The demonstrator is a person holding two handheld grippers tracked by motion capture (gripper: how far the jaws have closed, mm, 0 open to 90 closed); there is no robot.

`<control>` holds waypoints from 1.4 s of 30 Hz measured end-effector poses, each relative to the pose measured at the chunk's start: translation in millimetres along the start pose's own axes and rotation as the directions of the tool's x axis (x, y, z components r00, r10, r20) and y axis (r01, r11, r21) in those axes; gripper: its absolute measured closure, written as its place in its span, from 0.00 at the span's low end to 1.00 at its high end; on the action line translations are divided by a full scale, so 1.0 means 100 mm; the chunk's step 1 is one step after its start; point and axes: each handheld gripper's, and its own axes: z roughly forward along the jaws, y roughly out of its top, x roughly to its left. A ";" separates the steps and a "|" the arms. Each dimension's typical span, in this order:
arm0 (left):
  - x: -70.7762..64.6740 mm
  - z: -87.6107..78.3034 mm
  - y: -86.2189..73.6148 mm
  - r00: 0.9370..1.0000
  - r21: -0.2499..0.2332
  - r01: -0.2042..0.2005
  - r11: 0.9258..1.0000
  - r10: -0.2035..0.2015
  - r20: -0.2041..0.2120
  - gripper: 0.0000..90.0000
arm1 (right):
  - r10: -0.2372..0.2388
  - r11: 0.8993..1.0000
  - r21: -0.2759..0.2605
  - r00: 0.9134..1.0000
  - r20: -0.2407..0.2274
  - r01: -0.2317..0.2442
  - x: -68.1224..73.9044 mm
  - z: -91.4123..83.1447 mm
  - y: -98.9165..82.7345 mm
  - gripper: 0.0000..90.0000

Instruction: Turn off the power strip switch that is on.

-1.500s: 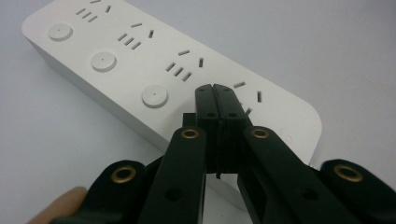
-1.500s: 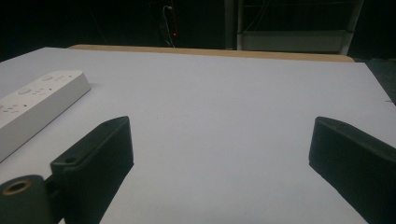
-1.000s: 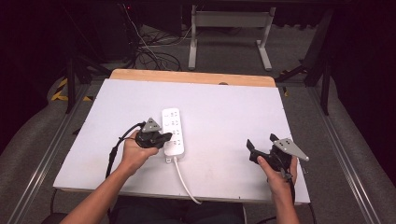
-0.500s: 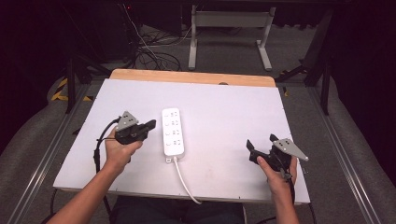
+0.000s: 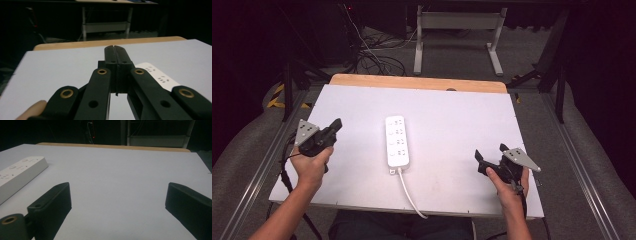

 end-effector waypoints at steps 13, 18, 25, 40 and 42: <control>0.21 -0.26 -0.06 0.987 -0.047 0.048 0.998 -0.054 -0.152 1.00 | -0.004 1.000 -0.007 1.000 -0.012 0.004 0.04 0.03 0.03 0.08; 0.19 -0.23 -0.07 0.987 -0.030 0.044 0.999 -0.048 -0.152 1.00 | -0.007 1.000 -0.004 1.000 -0.013 0.007 0.03 0.03 0.02 0.08; 0.17 -0.19 -0.06 0.989 -0.016 0.036 0.999 -0.038 -0.146 0.71 | -0.003 1.000 -0.005 1.000 -0.005 0.002 0.02 0.01 0.02 0.08; 0.28 -0.20 -0.09 0.988 0.020 0.059 0.998 -0.055 -0.143 0.11 | -0.007 1.000 -0.001 1.000 -0.014 0.007 0.04 0.04 0.03 0.08; 0.27 -0.20 -0.10 0.989 0.025 0.052 0.998 -0.048 -0.142 0.10 | -0.012 1.000 -0.003 1.000 -0.016 0.012 0.04 0.04 0.03 0.08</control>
